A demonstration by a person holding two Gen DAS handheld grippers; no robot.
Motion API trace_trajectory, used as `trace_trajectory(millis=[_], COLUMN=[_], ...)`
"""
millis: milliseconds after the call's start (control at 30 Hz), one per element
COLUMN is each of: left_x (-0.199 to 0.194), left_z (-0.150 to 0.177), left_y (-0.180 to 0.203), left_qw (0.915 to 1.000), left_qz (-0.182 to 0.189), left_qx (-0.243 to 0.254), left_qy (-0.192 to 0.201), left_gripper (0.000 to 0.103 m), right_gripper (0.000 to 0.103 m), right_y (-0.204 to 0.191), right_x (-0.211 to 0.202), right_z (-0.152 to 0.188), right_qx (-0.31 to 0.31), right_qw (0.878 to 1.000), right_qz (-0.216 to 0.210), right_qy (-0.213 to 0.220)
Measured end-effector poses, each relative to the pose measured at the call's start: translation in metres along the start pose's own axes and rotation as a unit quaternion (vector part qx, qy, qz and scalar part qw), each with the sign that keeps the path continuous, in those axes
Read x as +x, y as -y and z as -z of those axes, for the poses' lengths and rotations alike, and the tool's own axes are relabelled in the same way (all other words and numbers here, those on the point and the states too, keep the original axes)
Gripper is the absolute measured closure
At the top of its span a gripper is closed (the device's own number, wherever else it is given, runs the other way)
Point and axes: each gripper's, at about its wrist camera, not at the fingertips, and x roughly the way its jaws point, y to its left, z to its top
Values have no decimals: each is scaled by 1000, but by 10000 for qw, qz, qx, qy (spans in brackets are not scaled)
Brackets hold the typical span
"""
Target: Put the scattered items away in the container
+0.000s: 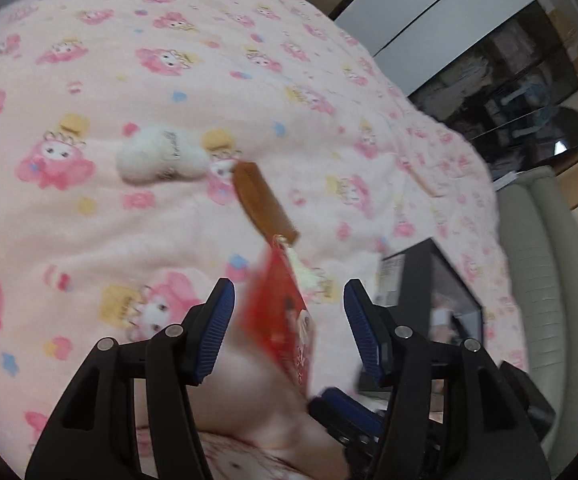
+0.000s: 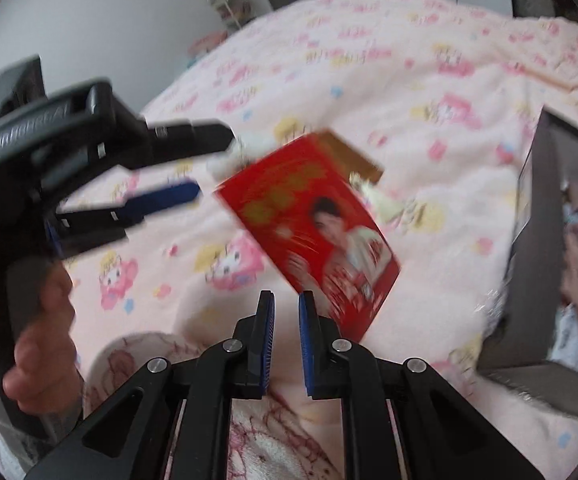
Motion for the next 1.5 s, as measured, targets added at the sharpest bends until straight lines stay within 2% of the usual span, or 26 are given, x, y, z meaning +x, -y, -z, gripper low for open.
trace_trajectory(millis=[100, 167, 200, 333, 400, 467, 500, 600, 633, 667, 700, 767, 833, 933, 967, 1133, 1233, 1333, 1400, 1467, 1500], left_x=[22, 43, 50, 88, 96, 100, 102, 122, 129, 131, 130, 117, 106, 101, 102, 98, 107, 113, 120, 132, 135], left_z=[-7, -15, -18, -27, -27, -28, -29, -23, -17, -12, -8, -3, -3, -7, -9, -5, -5, -12, -14, -12, -10], left_y=[-9, -18, -21, -27, -28, -32, -35, -44, -44, -41, -37, -21, -11, -15, -17, -24, -19, -27, -33, -34, -33], left_qw=[9991, 9965, 9955, 9879, 9855, 9822, 9807, 9741, 9696, 9669, 9646, 9643, 9673, 9722, 9735, 9828, 9839, 9822, 9800, 9748, 9729], left_qz=[-331, -653, -687, -674, -712, -1035, -1085, -570, -398, -271, -139, 112, 121, -474, -540, -481, -599, -776, -723, -465, -407], left_qx=[37, -10, -28, 88, 165, 263, 241, 52, 55, 91, 149, 361, 449, 389, 276, -357, -336, -360, -425, -406, -335], left_qy=[-275, -521, -659, -1397, -1530, -1544, -1610, -2187, -2413, -2534, -2629, -2621, -2494, -2259, -2204, -1746, -1653, -1671, -1807, -2145, -2253], left_gripper=[46, 46, 46, 44, 44, 43, 42, 42, 42, 43, 44, 46, 44, 44, 44, 42, 40, 40, 40, 40, 35], right_gripper=[93, 90, 87, 66, 66, 65, 65, 68, 79, 85, 85, 85, 85, 85, 82, 60, 59, 58, 58, 58, 57], right_y=[11, 24, 29, 46, 49, 51, 51, 47, 44, 42, 40, 33, 35, 49, 53, 63, 65, 73, 80, 86, 87], right_x=[1, 6, 9, 26, 35, 43, 45, 54, 55, 55, 52, 41, 28, 11, 8, 14, 35, 56, 72, 75, 74], right_z=[3, 2, -1, -10, -14, -18, -20, -25, -26, -26, -26, -24, -20, -18, -18, -30, -42, -44, -41, -37, -35], right_qx=[201, 508, 611, 1082, 1166, 1206, 1199, 1071, 1059, 1048, 1032, 926, 961, 1217, 1277, 1229, 1127, 1204, 1332, 1493, 1521], right_qw=[9998, 9987, 9980, 9937, 9926, 9920, 9920, 9932, 9928, 9925, 9924, 9940, 9948, 9925, 9917, 9914, 9887, 9835, 9809, 9829, 9836], right_qz=[-97, 24, 73, -5, -20, -74, -83, -228, -381, -487, -560, -534, -306, -11, 82, 438, 891, 1138, 1012, 609, 488], right_qy=[-14, -79, -122, -278, -329, -370, -374, -399, -404, -403, -377, -230, -102, 108, 106, -110, -427, -721, -990, -889, -839])
